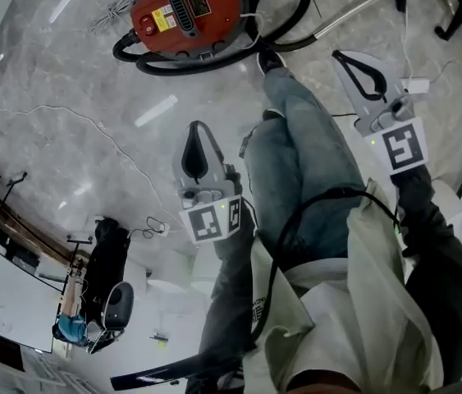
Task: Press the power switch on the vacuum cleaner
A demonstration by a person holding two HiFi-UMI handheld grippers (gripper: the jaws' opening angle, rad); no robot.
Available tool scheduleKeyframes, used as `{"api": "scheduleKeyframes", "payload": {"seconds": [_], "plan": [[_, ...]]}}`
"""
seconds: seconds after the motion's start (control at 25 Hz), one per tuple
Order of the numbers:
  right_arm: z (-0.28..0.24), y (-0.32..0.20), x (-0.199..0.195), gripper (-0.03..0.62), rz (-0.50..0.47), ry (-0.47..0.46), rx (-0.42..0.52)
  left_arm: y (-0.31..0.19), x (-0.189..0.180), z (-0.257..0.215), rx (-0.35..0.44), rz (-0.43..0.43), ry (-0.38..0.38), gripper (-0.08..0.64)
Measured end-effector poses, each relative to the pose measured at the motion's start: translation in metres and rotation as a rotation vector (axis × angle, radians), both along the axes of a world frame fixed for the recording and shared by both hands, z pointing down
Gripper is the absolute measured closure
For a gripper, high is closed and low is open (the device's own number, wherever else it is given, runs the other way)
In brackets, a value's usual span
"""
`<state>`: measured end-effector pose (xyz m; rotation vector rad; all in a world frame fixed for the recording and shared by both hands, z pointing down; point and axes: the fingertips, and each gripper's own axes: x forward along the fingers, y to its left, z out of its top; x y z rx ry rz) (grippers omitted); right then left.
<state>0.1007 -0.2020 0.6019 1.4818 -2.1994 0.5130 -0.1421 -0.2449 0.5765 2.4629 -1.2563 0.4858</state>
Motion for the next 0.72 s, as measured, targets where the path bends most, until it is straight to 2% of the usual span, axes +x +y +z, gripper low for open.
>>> {"api": "scheduleKeyframes", "payload": {"seconds": [0.28,0.48,0.72], "plan": [[-0.069,0.091,0.004,0.592,-0.027,0.000,0.070,0.086,0.006,-0.076,0.067,-0.015,0.054,0.558],[-0.128,0.184,-0.010,0.592,-0.090,-0.006,0.102,0.185,0.013,-0.137,0.128,-0.015,0.103,0.558],[-0.194,0.284,-0.029,0.592,-0.155,-0.045,0.162,0.304,0.003,-0.205,0.191,-0.104,0.142,0.558]]}}
